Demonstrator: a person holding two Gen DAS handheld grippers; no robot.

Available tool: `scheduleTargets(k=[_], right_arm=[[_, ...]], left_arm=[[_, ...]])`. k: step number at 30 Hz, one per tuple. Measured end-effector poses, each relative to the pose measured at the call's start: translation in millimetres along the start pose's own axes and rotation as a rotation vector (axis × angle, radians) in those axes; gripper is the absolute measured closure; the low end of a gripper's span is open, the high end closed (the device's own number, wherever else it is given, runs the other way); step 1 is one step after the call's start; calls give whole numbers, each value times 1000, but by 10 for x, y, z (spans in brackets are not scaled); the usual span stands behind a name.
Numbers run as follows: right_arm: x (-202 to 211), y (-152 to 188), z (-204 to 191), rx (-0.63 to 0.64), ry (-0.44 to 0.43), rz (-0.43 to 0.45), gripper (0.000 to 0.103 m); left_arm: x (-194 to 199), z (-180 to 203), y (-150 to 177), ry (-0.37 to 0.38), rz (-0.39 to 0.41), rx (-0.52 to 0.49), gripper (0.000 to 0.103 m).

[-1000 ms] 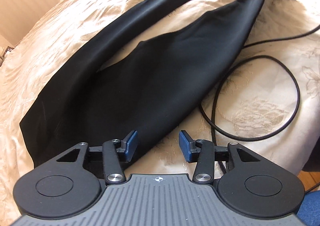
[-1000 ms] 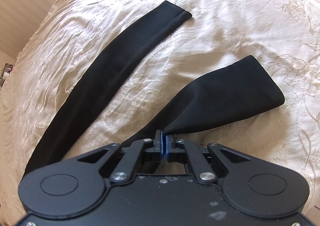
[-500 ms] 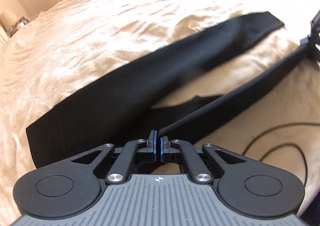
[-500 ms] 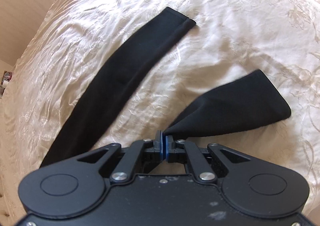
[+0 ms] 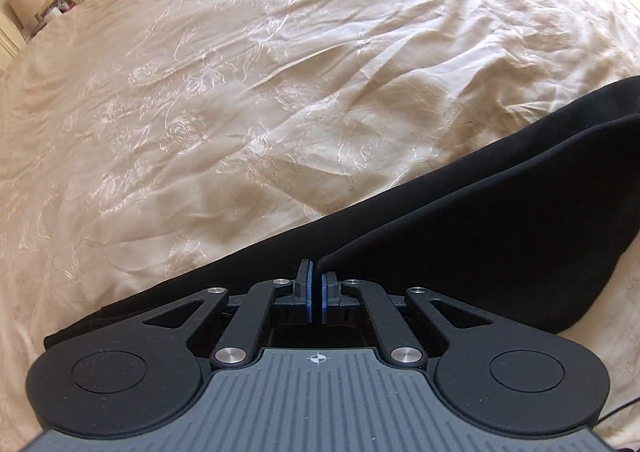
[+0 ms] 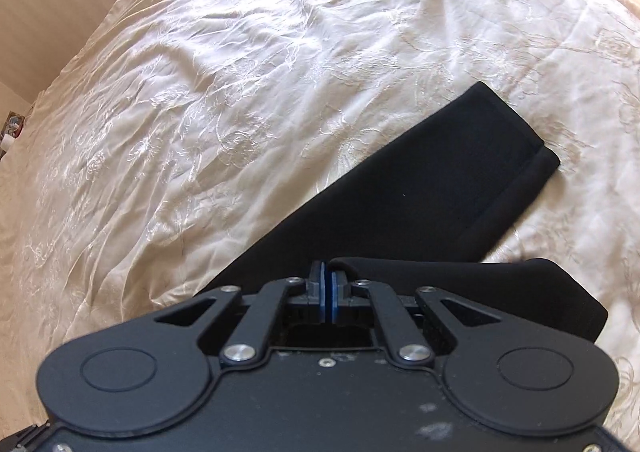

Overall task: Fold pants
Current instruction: 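Lift both hems and fold the legs over toward the waistband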

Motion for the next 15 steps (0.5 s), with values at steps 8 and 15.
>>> scheduleTargets(k=[8,15], right_arm=[[-239,-195,-131,123,-111,38,92],[242,-480,237,-55,-230,90,83]], left_arm=[[-280,83,116,-14,-61,6,98],[-335,100,113,-30,-76,8,98]])
Point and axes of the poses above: each gripper's, at about its wrist camera, not at the fingertips, and x roughly against the way its jaws point, z to its right, y to its underside, the point moved 9 cm from there along -x, roughly the way its jaws point, and after that the axes turned 4 degrees about z, right-handed, at the moved point
